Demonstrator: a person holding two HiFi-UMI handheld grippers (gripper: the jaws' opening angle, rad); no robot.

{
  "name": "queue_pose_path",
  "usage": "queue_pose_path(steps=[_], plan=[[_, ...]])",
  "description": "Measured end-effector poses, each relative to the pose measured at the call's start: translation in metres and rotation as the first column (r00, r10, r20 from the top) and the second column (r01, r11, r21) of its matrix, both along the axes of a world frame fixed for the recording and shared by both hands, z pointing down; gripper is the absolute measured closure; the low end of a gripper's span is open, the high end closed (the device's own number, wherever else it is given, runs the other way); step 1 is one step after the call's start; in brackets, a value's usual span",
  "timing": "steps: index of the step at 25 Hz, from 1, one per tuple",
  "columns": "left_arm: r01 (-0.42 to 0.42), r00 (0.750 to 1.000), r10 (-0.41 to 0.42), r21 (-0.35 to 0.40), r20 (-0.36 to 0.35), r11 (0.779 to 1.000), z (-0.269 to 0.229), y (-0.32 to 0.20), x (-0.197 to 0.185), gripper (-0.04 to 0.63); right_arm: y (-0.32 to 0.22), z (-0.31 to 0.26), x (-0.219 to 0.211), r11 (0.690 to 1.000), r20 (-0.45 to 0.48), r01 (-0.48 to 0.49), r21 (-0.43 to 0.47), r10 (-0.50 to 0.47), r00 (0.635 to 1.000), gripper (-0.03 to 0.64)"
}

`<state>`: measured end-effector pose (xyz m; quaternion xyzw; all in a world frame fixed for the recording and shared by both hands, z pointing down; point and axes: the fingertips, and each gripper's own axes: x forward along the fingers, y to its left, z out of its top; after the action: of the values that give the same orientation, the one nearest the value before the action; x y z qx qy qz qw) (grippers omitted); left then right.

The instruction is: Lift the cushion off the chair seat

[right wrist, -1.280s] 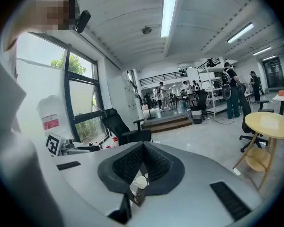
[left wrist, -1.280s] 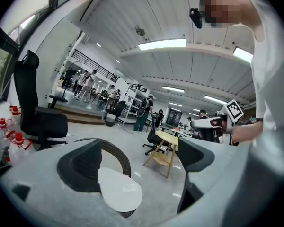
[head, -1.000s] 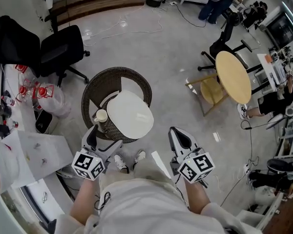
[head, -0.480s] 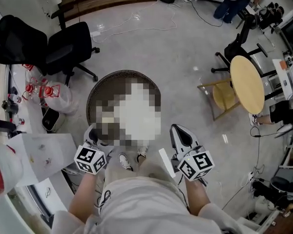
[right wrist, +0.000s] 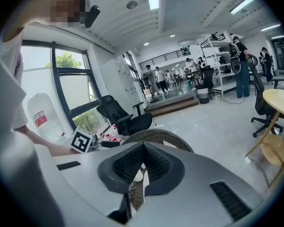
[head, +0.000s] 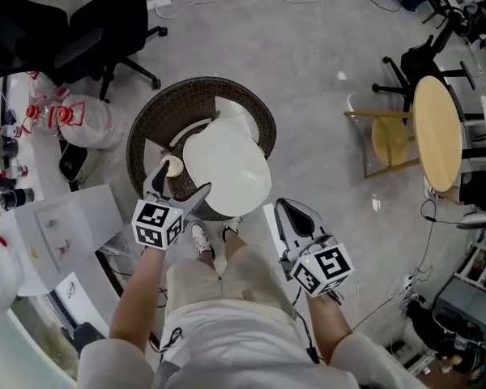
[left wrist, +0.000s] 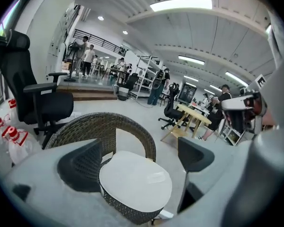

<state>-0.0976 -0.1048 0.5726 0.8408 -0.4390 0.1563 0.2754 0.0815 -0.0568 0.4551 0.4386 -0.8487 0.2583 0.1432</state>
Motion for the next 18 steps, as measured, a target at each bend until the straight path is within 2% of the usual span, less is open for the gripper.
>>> queue_pose_path(steps=[9, 15, 18], plan=[[-0.055, 0.986, 0.074, -0.127, 0.149, 0.990, 0.131, -0.055, 0.025, 0.101, -0.010, 0.098, 0.018, 0.988, 0.016, 0.032, -0.152, -0.030, 0.999, 0.615], [-0.175, 0.934, 0.238, -0.242, 0.266, 0.954, 0.224, -0.083, 0.052, 0.103, -0.013, 0.148, 0.032, 0.975, 0.030, 0.043, -0.218, -0.037, 0.999, 0.615], [-0.217, 0.904, 0.297, -0.270, 0.307, 0.938, 0.259, -0.100, 0.064, 0.101, -0.017, 0.173, 0.047, 0.969, 0.032, 0.036, -0.245, -0.029, 0.999, 0.615]])
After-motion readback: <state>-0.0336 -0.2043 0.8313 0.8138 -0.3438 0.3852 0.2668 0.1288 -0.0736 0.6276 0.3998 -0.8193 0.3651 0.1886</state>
